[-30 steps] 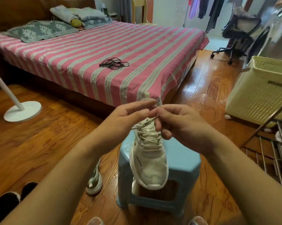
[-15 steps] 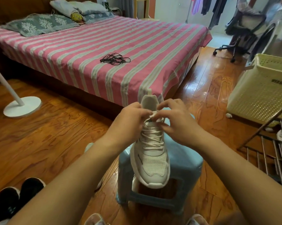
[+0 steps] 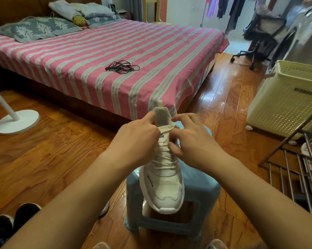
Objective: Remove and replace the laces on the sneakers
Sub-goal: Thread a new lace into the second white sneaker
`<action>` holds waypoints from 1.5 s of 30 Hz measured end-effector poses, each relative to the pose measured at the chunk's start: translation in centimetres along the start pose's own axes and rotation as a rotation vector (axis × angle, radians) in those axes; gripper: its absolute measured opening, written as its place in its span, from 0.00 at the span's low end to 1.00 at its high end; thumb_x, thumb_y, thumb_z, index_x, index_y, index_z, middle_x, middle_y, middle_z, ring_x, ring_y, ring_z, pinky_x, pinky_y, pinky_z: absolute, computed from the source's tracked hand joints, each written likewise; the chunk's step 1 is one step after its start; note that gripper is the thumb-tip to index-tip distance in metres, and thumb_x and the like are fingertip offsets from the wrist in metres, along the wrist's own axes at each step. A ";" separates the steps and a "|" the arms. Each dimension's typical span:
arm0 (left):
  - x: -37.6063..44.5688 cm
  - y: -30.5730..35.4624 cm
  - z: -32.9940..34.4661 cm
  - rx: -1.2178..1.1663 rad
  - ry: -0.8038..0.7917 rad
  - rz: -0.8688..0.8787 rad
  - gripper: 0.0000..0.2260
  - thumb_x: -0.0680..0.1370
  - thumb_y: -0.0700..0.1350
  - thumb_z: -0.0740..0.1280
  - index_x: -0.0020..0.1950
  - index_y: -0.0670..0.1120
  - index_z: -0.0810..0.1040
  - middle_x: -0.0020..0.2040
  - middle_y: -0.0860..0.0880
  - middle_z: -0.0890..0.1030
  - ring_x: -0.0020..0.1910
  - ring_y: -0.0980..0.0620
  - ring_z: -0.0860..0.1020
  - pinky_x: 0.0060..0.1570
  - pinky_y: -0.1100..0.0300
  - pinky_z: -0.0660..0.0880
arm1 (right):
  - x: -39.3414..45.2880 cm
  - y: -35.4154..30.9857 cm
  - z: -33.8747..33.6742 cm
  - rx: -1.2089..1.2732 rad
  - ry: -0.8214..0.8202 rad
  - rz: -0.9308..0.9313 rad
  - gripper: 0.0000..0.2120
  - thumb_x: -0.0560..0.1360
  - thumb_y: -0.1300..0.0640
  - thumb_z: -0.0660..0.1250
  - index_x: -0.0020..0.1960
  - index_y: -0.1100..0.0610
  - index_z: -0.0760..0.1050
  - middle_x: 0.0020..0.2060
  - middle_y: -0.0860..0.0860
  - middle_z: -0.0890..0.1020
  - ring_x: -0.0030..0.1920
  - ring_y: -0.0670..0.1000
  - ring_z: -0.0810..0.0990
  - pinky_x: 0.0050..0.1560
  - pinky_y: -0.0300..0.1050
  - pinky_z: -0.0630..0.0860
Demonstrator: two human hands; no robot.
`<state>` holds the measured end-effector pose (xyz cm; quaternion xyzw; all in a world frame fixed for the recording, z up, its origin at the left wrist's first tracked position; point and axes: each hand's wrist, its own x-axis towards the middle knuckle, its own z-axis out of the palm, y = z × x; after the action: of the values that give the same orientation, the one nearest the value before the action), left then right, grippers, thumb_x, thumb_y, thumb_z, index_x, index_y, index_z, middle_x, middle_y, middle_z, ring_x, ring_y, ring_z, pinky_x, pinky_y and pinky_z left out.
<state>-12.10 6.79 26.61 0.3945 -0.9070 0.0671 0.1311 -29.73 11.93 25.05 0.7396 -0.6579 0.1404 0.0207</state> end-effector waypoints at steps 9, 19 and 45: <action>1.2 0.0 0.3 -0.143 -0.143 -0.132 0.03 0.77 0.48 0.73 0.48 0.52 0.86 0.46 0.53 0.69 0.43 0.49 0.76 0.40 0.52 0.75 | 0.0 0.6 0.7 0.159 -0.026 0.044 0.07 0.78 0.50 0.67 0.51 0.51 0.83 0.69 0.50 0.71 0.71 0.54 0.61 0.64 0.40 0.56; -0.1 0.5 2.6 -0.612 0.004 -0.437 0.01 0.74 0.49 0.78 0.45 0.54 0.88 0.43 0.56 0.72 0.46 0.56 0.75 0.42 0.61 0.70 | 0.2 0.5 0.8 0.375 -0.045 0.151 0.03 0.78 0.56 0.70 0.47 0.54 0.83 0.67 0.49 0.71 0.69 0.49 0.67 0.64 0.36 0.61; -0.6 1.0 2.2 -0.487 0.035 -0.339 0.02 0.78 0.47 0.73 0.46 0.51 0.85 0.43 0.57 0.74 0.45 0.55 0.76 0.45 0.57 0.73 | -0.3 0.0 0.5 0.420 0.169 0.080 0.02 0.75 0.58 0.72 0.43 0.55 0.83 0.61 0.48 0.76 0.61 0.43 0.72 0.58 0.29 0.66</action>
<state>-12.88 7.38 24.28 0.4960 -0.8152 -0.1685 0.2469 -29.62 12.09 24.51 0.6867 -0.6389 0.3365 -0.0841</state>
